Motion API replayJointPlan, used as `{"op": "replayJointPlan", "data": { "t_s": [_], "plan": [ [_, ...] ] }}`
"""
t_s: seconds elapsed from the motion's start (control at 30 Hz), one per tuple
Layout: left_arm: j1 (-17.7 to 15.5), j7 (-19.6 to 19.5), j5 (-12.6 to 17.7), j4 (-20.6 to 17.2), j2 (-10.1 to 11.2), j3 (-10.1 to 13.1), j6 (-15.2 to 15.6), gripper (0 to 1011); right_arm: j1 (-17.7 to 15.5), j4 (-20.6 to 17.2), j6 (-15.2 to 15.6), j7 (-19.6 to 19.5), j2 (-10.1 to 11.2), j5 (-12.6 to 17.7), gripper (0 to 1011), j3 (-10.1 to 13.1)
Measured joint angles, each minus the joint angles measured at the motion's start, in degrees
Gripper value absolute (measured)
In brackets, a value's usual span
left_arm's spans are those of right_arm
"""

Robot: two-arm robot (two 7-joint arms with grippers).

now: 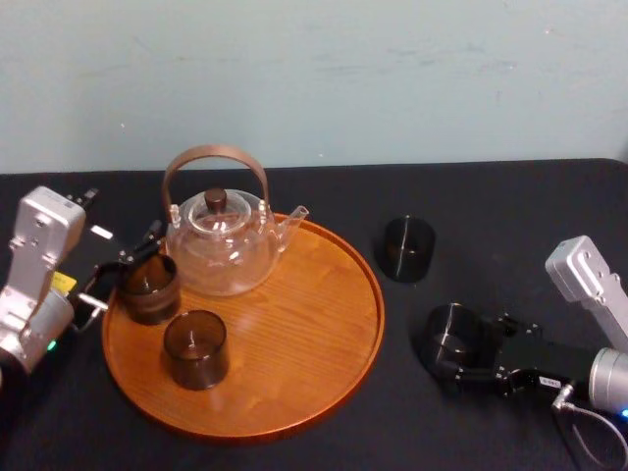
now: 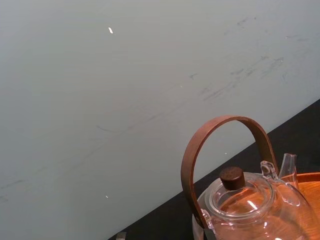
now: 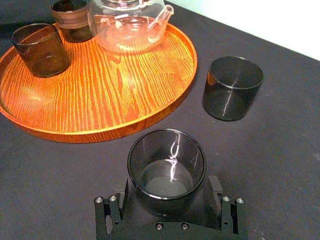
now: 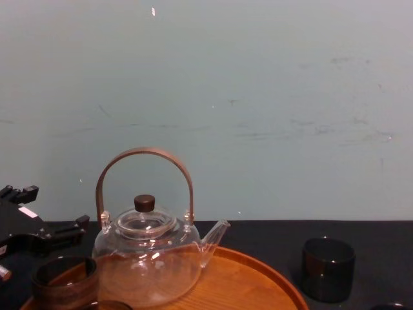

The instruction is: Pick up the glass from the table and place it on the tray.

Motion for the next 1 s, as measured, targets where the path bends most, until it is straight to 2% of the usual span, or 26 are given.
{"op": "replayJointPlan", "data": {
  "t_s": [0.6, 1.0],
  "plan": [
    [0.0, 0.0, 0.0, 0.0, 0.0, 0.0, 0.0, 1001, 3.49, 2.64, 0.11, 0.01, -1.17, -0.1, 1002, -2.11],
    [0.0, 0.0, 0.0, 0.0, 0.0, 0.0, 0.0, 1001, 4.35, 2.87, 0.16, 0.04, -1.5, -0.24, 1002, -3.05]
  ]
}}
